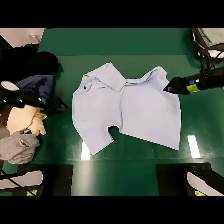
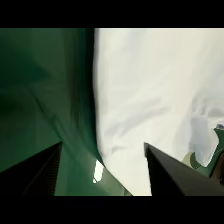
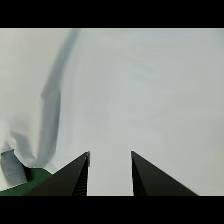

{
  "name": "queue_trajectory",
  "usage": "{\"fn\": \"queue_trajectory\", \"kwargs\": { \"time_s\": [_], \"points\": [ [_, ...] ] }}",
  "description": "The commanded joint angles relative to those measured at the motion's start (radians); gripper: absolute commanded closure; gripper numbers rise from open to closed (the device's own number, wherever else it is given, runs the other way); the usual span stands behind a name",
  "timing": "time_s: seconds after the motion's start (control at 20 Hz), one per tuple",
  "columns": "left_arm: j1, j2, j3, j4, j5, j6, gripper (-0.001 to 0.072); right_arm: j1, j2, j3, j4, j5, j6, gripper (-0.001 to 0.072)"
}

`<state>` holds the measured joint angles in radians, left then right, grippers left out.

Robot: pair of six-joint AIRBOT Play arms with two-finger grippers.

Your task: Fold the shirts.

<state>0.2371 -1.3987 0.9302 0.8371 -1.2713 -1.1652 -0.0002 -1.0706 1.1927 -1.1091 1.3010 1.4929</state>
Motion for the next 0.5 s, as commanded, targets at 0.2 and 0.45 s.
{"fn": "queue_trajectory", "kwargs": {
  "time_s": [0.2, 0.45],
  "points": [
    [-0.169, 0.021, -0.166, -0.035, 0.164, 0.029, 0.0108, 0.0, 0.046, -0.014, 0.03, 0.019, -0.002, 0.041],
    [-0.195, 0.022, -0.166, -0.042, 0.151, -0.005, 0.0434, -0.01, 0.046, 0.004, 0.041, 0.056, -0.002, 0.041]
  ]
}}
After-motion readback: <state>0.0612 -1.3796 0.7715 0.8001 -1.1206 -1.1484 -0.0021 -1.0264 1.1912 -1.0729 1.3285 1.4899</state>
